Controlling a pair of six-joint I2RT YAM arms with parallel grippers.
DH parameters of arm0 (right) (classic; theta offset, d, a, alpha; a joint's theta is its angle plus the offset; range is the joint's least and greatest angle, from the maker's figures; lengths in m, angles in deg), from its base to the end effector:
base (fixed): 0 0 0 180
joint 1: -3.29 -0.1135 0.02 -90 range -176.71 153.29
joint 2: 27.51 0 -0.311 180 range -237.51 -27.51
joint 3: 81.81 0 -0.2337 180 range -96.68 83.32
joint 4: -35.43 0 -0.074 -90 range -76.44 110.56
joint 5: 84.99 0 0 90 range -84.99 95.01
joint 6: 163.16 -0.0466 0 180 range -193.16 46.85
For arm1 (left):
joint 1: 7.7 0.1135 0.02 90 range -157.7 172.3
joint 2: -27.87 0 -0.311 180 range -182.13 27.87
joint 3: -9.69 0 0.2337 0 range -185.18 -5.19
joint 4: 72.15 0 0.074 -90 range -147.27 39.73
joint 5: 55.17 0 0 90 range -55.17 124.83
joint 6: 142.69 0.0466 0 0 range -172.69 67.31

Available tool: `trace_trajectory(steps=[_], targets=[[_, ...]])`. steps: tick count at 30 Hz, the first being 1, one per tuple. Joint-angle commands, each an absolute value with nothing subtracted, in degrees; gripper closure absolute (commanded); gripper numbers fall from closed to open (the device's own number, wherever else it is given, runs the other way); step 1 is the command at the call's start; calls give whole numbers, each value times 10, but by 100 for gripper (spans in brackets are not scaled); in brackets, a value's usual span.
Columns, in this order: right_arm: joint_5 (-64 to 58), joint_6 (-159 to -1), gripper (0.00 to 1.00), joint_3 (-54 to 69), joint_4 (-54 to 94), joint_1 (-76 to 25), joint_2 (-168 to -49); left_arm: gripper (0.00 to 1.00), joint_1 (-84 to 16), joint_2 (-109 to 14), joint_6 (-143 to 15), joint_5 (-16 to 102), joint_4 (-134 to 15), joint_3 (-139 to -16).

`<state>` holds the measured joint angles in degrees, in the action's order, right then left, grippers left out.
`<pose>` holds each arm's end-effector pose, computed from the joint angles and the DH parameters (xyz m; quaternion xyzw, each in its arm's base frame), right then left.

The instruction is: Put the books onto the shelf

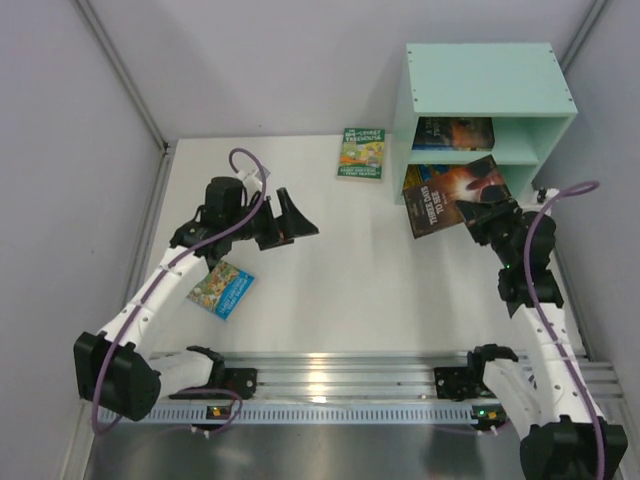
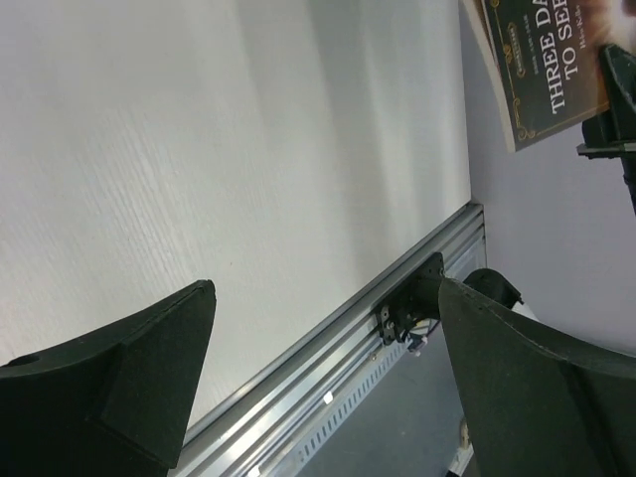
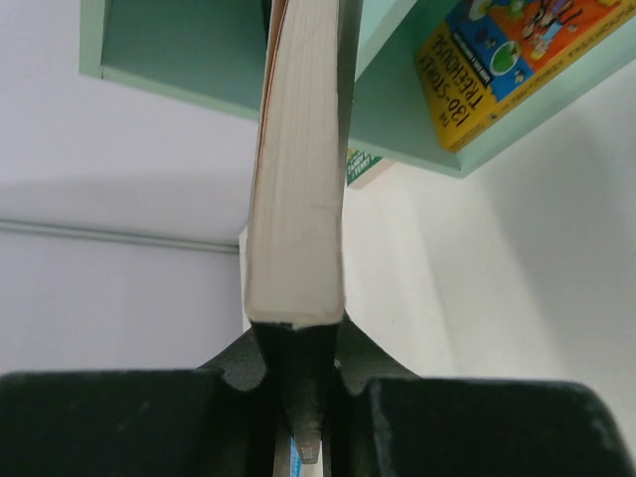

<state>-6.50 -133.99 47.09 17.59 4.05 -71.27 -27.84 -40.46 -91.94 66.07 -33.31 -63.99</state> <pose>0.1449 0.0074 0.3366 0.3366 0.6899 0.3852 0.5122 0.2102 -0.1028 0.3615 -0.0151 0.8577 -0.4319 0.2785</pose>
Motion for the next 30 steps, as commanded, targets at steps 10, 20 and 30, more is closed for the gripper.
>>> trace_trajectory(steps=[10,20,30], targets=[[-73,-1410,100,363,237,118,-780,1,-278,-384,-944,709,-374,-608],[-53,-1471,100,359,320,140,-806,1,-279,-399,-955,721,-406,-600],[-43,-1502,100,328,400,151,-873,1,-279,-423,-951,718,-425,-580]])
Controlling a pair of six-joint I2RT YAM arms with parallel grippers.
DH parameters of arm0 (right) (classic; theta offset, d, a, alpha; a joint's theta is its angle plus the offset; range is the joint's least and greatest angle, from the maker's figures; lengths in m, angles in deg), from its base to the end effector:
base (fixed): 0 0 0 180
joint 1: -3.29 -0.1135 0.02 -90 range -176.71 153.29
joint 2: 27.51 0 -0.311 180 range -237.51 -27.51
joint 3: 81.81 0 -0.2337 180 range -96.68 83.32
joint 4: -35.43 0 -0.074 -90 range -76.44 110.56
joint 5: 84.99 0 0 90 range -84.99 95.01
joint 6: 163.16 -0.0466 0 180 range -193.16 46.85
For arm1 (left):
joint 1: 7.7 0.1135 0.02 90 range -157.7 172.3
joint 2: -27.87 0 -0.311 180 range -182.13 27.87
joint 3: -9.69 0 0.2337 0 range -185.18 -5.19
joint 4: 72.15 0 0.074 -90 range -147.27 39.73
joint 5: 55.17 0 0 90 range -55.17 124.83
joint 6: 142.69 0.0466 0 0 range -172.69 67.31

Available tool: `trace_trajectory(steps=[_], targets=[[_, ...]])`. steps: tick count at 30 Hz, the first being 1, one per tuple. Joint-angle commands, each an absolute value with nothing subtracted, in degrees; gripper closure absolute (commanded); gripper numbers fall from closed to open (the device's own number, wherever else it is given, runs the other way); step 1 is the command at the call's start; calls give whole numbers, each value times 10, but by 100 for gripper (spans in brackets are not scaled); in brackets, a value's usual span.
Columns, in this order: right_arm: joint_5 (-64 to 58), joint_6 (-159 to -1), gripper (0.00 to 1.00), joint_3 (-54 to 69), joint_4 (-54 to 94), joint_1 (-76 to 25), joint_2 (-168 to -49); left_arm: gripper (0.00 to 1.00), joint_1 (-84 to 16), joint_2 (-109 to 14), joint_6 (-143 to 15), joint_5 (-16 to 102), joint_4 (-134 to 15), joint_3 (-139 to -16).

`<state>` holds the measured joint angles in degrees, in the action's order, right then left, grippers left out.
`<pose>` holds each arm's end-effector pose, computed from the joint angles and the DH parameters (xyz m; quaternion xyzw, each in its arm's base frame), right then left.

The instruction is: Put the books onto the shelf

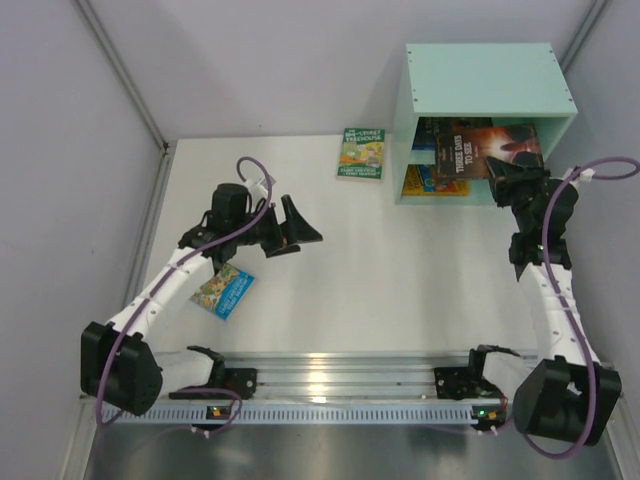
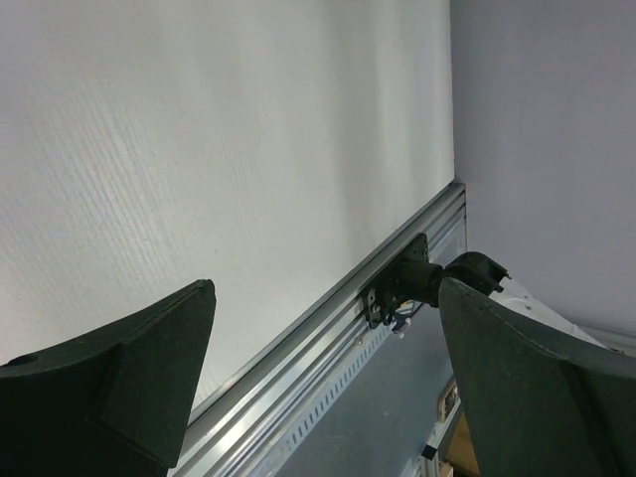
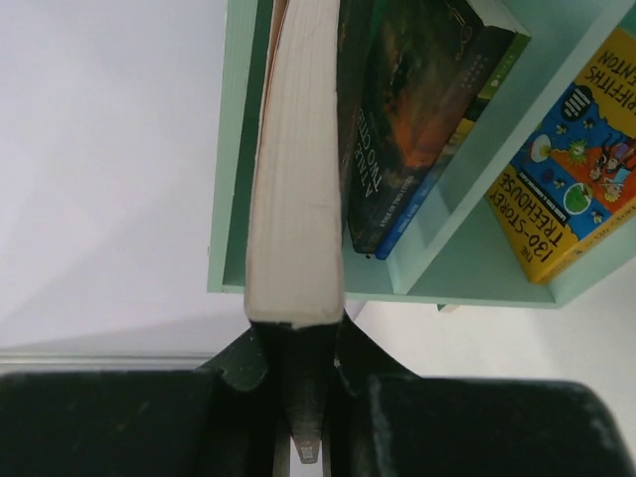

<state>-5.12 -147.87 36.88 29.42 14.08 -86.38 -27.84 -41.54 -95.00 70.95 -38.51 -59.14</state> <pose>0.2101 -0.0317 0.3822 0.4484 0.5741 0.4156 0.5446 0.2127 -0.1073 0.3395 -0.0192 0.8525 -0.4649 0.2383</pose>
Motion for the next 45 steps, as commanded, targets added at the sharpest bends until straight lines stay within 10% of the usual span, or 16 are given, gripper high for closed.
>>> trace_trajectory(steps=[1,45], targets=[[-41,-1504,100,324,410,151,-886,1,-279,-424,-952,717,-429,-577],[-6,-1527,100,105,525,66,-1247,2,-279,-457,-968,728,-466,-631]])
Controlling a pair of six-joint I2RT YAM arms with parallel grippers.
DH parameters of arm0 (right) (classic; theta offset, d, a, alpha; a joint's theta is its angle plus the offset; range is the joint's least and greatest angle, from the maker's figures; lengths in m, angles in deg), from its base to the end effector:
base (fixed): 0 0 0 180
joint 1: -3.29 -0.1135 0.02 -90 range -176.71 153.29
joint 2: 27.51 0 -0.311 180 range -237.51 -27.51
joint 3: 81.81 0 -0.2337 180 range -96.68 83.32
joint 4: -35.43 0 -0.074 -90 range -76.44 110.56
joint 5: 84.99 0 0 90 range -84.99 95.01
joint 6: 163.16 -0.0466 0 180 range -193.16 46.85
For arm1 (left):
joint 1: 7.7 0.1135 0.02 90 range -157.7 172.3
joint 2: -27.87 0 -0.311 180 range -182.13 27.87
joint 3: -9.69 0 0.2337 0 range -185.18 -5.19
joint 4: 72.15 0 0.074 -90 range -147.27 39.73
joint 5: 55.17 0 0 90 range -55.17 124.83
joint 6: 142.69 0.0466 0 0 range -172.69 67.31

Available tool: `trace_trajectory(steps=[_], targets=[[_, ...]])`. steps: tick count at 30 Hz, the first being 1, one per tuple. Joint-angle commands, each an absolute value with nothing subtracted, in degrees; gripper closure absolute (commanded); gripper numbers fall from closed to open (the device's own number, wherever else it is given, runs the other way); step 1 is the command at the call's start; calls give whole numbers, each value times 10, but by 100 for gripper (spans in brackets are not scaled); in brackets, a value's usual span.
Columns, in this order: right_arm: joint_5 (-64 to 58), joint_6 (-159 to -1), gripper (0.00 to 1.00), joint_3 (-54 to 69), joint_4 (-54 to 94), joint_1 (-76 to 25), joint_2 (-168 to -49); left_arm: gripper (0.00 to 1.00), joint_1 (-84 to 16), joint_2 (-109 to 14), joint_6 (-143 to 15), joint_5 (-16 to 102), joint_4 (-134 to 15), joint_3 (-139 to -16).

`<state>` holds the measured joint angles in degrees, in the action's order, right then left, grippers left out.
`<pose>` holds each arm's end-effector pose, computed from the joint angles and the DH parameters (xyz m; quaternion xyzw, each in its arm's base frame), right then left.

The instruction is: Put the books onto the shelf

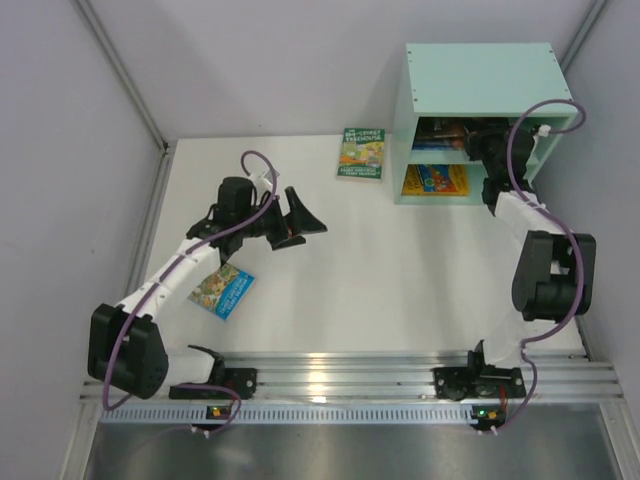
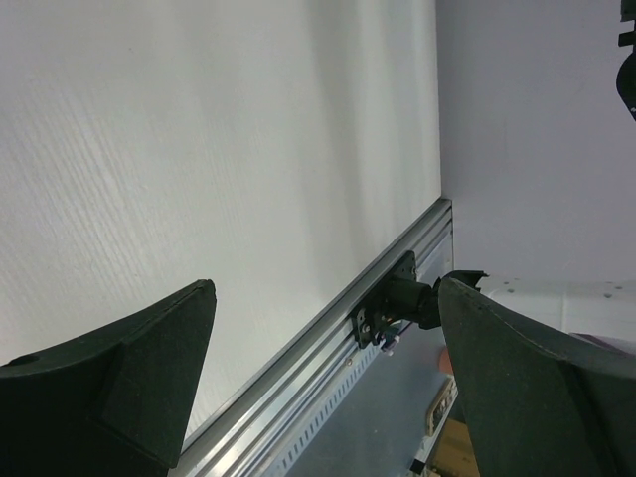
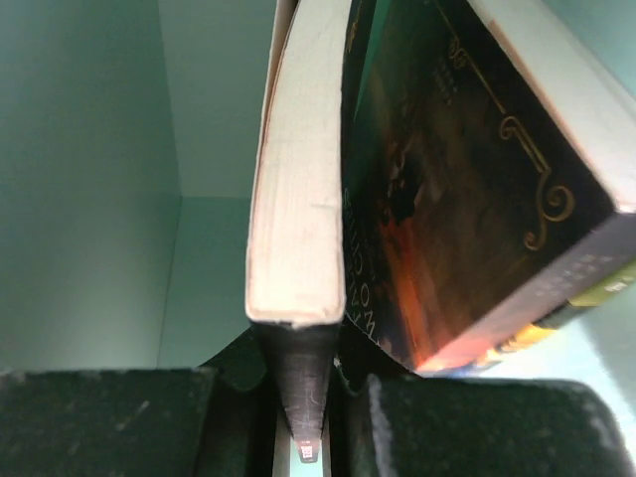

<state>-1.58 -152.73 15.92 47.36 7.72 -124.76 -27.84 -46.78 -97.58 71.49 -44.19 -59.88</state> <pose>0.4043 -0.0260 0.3552 0.4554 0.5649 0.4519 0.5190 0.2381 -0.1170 0.3320 -0.0323 0.8471 -0.4764 0.2331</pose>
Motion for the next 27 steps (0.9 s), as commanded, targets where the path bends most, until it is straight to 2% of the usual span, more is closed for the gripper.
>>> trace_trajectory(steps=[1,19,22,23,24,27], targets=[[-7,-1523,100,101,519,65,-1249,2,-279,-457,-967,728,-464,-633],[-70,-1500,99,52,457,64,-1300,2,-279,-439,-978,726,-464,-628],[-76,-1501,88,44,440,64,-1303,2,-279,-438,-978,725,-464,-628],[-76,-1501,77,43,426,64,-1299,2,-279,-437,-979,724,-464,-628],[-77,-1506,73,42,417,64,-1297,2,-279,-436,-979,724,-463,-628],[-82,-1500,64,31,375,65,-1290,2,-279,-434,-979,722,-459,-627]])
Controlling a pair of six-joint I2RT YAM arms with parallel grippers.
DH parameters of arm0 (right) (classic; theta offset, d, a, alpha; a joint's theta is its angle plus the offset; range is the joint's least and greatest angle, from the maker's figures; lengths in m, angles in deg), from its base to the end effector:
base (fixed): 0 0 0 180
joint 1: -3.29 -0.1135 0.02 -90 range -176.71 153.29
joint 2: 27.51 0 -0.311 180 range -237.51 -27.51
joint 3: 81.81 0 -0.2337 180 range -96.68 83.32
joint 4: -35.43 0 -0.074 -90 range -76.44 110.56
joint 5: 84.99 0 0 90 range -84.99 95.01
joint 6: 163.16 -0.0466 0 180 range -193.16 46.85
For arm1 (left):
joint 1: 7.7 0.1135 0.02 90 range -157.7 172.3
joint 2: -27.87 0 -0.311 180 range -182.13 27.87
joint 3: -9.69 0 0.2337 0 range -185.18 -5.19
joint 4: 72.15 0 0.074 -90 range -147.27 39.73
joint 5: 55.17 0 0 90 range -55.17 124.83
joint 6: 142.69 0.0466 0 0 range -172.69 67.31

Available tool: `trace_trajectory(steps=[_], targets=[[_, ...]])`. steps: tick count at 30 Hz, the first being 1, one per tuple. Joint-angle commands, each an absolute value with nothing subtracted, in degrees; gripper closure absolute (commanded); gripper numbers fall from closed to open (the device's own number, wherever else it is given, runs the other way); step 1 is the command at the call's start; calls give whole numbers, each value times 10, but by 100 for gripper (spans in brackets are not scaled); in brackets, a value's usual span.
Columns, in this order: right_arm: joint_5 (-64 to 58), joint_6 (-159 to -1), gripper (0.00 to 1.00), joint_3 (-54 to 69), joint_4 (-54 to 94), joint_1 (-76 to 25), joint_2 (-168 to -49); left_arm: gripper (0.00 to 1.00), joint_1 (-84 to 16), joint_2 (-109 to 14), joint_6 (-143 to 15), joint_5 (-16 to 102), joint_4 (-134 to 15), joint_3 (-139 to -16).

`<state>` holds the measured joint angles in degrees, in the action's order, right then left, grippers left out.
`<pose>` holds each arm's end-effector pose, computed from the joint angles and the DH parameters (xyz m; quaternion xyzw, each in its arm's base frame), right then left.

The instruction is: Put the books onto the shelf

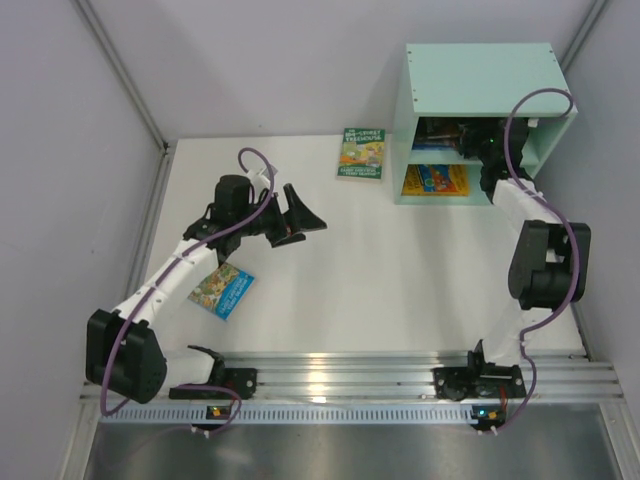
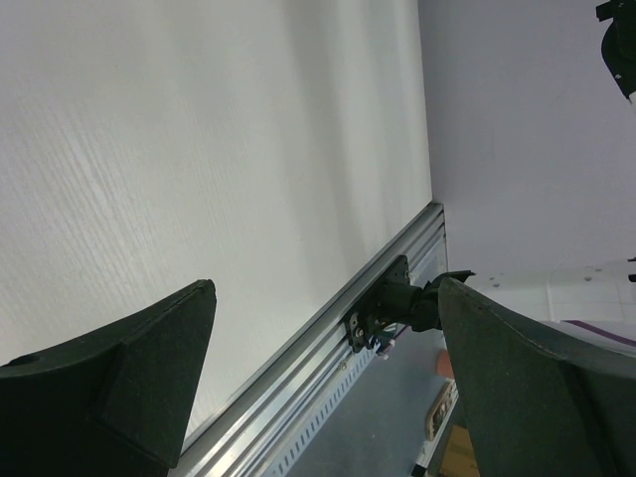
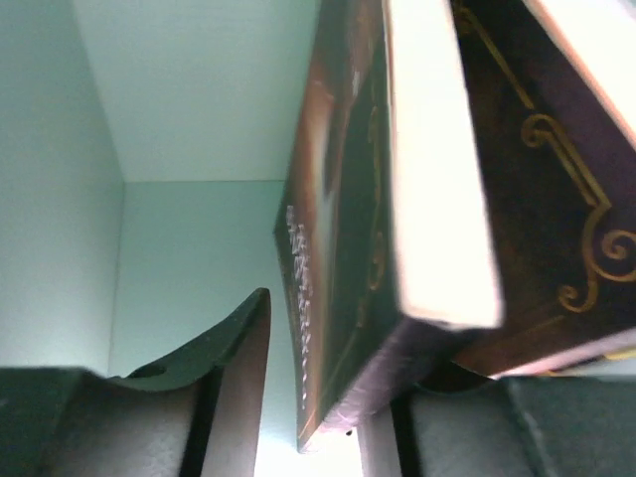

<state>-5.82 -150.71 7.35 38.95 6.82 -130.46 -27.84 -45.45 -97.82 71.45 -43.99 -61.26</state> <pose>0.4363 -0.0181 0.3497 0.4438 0.6135 0.4479 0.4754 0.2347 -0.1157 0.3452 -0.0262 0.8386 -0.4837 0.2494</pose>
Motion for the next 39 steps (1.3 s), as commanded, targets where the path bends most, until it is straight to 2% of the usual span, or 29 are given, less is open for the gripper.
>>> trace_trajectory(steps=[1,7,23,36,39], targets=[[-82,-1496,62,26,364,65,-1290,2,-279,-433,-979,721,-459,-627],[-97,-1468,60,-8,291,65,-1291,2,-280,-424,-986,720,-463,-616],[-115,-1458,60,3,291,66,-1268,2,-280,-401,-995,716,-462,-607],[-129,-1454,63,15,287,71,-1247,2,-280,-388,-1001,714,-459,-606],[-141,-1450,67,13,288,73,-1246,2,-280,-386,-1002,714,-459,-606]])
